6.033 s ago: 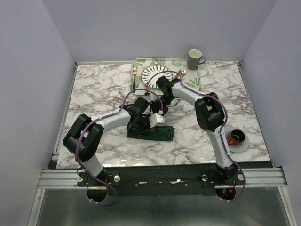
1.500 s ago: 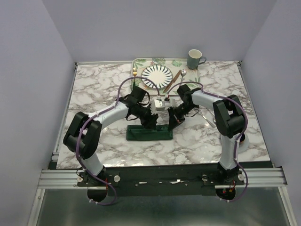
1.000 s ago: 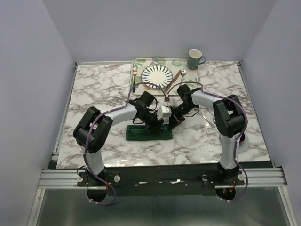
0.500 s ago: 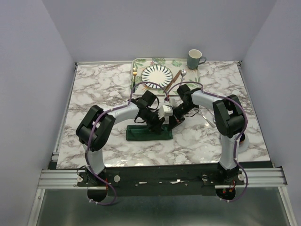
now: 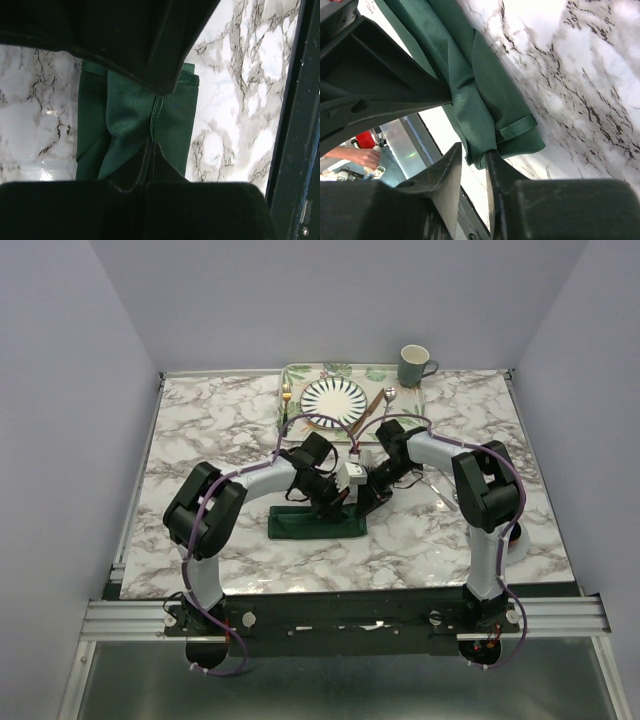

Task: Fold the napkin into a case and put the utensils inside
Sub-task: Stuff the top corner of the smaller-rectangle-folded napkin at the center of the board.

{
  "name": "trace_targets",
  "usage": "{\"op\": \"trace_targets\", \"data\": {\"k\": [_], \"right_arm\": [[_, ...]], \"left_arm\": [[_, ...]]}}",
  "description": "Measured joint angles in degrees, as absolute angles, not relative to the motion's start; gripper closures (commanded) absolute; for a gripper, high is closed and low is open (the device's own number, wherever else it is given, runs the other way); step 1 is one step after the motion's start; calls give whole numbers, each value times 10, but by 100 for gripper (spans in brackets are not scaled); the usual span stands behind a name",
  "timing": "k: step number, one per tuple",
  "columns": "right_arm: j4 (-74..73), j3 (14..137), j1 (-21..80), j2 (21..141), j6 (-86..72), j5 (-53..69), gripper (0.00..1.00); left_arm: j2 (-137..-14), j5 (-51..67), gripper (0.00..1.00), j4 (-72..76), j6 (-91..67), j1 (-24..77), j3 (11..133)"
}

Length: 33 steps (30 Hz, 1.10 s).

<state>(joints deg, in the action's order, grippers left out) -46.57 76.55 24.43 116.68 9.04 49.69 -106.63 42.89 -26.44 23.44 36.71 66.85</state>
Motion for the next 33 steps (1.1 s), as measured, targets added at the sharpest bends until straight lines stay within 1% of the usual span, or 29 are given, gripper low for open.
{"op": "trace_targets", "data": {"k": [9,12,15,17,19,21,22,25,27,28,30,31,32,33], "right_arm": [[-466,766,244,1167,91,499,65],[-466,766,244,1167,91,499,66],[-466,766,244,1167,93,499,72],[-466,766,244,1167,94,499,79],[-466,767,244,1167,96,499,81],[-466,769,244,1168,96,499,80],[-466,771,244,1170,96,499,77],[-465,774,244,1176,96,499,73],[-466,774,244,1178,96,499,73],[-466,774,244,1178,96,499,75],[-465,774,244,1178,96,499,91],[-465,774,244,1178,97,498,99],[-465,774,244,1178,98,498,99],[-465,774,244,1178,96,498,99]], "left_arm": [[-1067,429,100,-248,197,347,668],[-1071,429,100,-243,183,338,668],[-1079,429,100,-240,170,330,668],[-1080,429,100,-239,166,328,668],[-1080,431,100,-238,161,327,669],[-1081,432,100,-236,155,327,670],[-1081,432,100,-236,153,327,671],[-1082,436,100,-232,144,327,671],[-1084,437,100,-231,137,326,671],[-1085,437,100,-231,136,326,671],[-1087,439,100,-229,133,323,671],[-1089,441,95,-228,130,323,671],[-1089,442,87,-228,128,323,671],[-1089,442,73,-228,127,322,671]]}}
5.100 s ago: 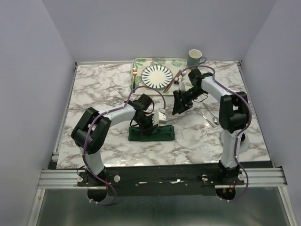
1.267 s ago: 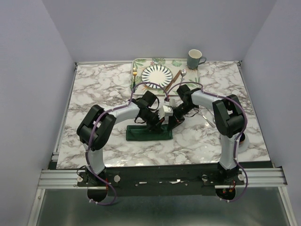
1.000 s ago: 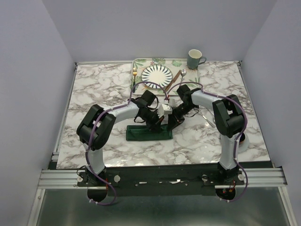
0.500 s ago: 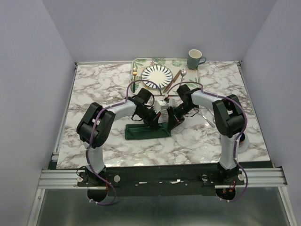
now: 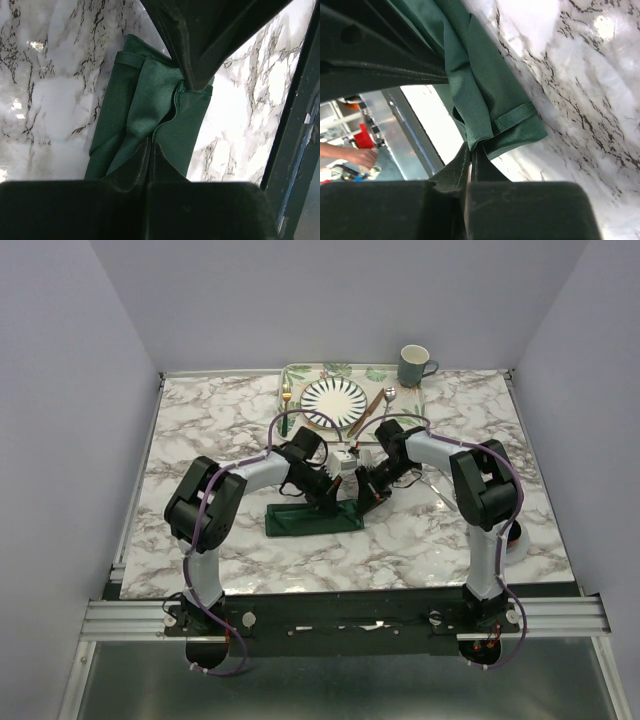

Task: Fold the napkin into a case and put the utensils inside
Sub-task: Stuff the top corner of the smaller-rectangle-folded napkin at the center of the board.

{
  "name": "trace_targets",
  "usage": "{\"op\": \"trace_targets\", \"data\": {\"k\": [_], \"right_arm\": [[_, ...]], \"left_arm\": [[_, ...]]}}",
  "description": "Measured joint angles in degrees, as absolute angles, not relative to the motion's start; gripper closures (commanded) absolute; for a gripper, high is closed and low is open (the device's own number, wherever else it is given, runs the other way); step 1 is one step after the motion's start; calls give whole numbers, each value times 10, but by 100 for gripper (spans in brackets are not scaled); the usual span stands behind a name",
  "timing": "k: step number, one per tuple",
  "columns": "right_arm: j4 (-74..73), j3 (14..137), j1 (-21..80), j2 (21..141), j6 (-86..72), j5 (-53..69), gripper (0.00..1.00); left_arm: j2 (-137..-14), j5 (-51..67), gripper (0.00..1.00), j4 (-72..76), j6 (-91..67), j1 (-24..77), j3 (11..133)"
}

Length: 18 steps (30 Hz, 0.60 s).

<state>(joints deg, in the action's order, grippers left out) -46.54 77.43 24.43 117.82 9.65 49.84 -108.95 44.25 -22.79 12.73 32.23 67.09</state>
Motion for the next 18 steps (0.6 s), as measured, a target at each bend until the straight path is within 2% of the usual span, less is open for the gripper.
{"op": "trace_targets", "data": {"k": [3,6,11,18], "right_arm": [[-465,774,244,1178,97,498,99],[-464,774,244,1178,97,498,99],[-463,774,244,1178,97,498,99],[-463,774,244,1178,100,498,99]], "left_arm": [[-1089,449,55,-226,123,316,671],[-1077,455,43,-208,123,308,661],[-1027,457,37,-181,142,305,639],[-1043,458,33,-159,162,316,644]]}}
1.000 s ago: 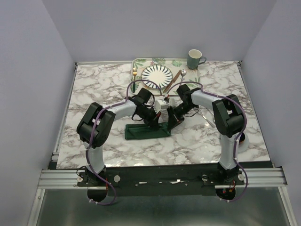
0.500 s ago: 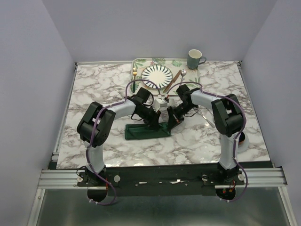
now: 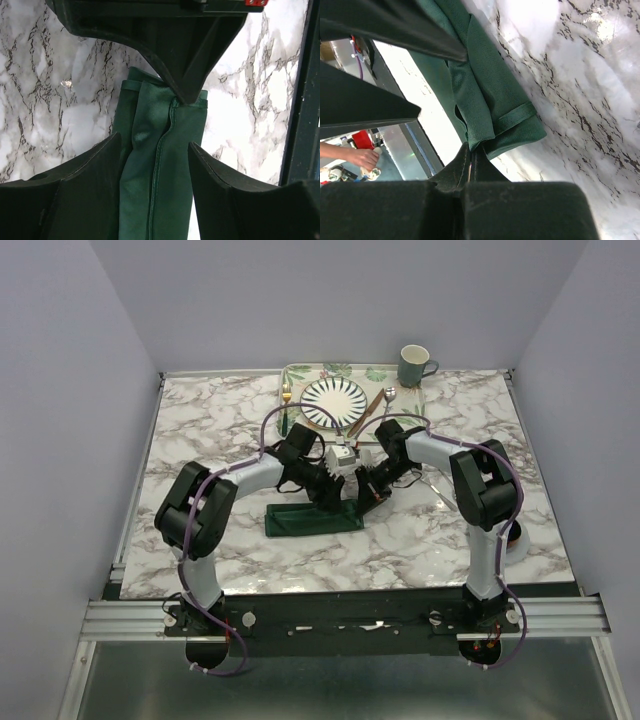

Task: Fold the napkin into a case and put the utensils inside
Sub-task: Stuff the top corner of the smaller-rectangle-folded napkin at the center of the board.

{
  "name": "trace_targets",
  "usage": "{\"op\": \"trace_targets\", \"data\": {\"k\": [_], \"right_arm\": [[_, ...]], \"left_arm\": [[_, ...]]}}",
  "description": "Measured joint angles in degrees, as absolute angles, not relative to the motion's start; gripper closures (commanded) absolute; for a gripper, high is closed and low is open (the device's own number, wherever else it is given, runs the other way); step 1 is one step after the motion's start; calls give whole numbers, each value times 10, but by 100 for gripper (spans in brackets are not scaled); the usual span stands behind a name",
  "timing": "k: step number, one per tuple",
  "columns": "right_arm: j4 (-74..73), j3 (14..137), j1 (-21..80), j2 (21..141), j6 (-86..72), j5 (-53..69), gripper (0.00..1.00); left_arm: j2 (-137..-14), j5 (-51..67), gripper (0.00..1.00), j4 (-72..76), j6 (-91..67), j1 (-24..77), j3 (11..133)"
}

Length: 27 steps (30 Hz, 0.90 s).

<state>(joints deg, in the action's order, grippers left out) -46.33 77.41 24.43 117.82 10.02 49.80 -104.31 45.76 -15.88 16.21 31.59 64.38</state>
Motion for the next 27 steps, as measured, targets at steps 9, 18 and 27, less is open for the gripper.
{"op": "trace_targets", "data": {"k": [9,18,27], "right_arm": [[-461,774,244,1177,105,498,99],[-457,771,244,1174,106,498,99],[-449,768,244,1172,106,498,99]], "left_arm": [[-1066,470,38,-98,152,316,644],[-1075,504,37,-70,147,320,641],[-1084,509,46,-70,142,325,641]]}}
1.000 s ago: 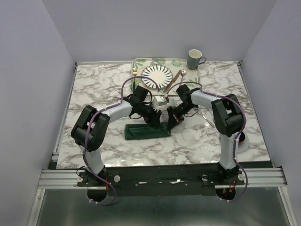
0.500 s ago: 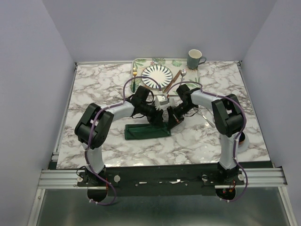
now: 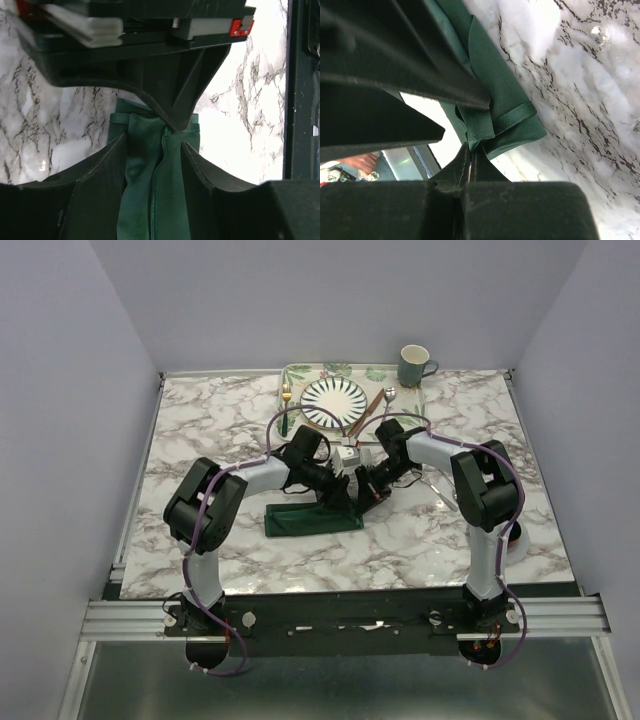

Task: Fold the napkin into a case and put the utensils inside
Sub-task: Stuff the top corner of the smaller-rectangle-folded napkin at the center of the board.

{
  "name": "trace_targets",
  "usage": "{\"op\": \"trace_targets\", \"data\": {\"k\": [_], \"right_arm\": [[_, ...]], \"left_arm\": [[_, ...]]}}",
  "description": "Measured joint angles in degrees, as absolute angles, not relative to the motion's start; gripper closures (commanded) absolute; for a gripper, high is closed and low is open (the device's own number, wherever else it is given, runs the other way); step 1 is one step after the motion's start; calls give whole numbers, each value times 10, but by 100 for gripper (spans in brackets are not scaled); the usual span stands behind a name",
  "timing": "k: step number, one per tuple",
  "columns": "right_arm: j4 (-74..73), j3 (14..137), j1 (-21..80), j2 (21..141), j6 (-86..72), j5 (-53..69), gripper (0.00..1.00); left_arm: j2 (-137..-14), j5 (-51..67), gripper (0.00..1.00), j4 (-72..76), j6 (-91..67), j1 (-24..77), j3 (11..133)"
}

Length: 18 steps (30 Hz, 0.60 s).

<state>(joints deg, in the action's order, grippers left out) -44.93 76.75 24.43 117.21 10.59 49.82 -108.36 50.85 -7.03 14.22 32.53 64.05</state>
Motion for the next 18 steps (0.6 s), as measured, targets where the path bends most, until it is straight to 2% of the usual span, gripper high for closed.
{"op": "trace_targets", "data": {"k": [9,16,18], "right_arm": [[-445,766,244,1167,106,498,99],[-443,766,244,1167,105,498,99],[-442,766,244,1167,103,498,99]], "left_arm": [[-1084,508,54,-71,136,342,641],[-1084,506,73,-76,136,343,639],[-1084,502,73,-77,135,344,637]]}}
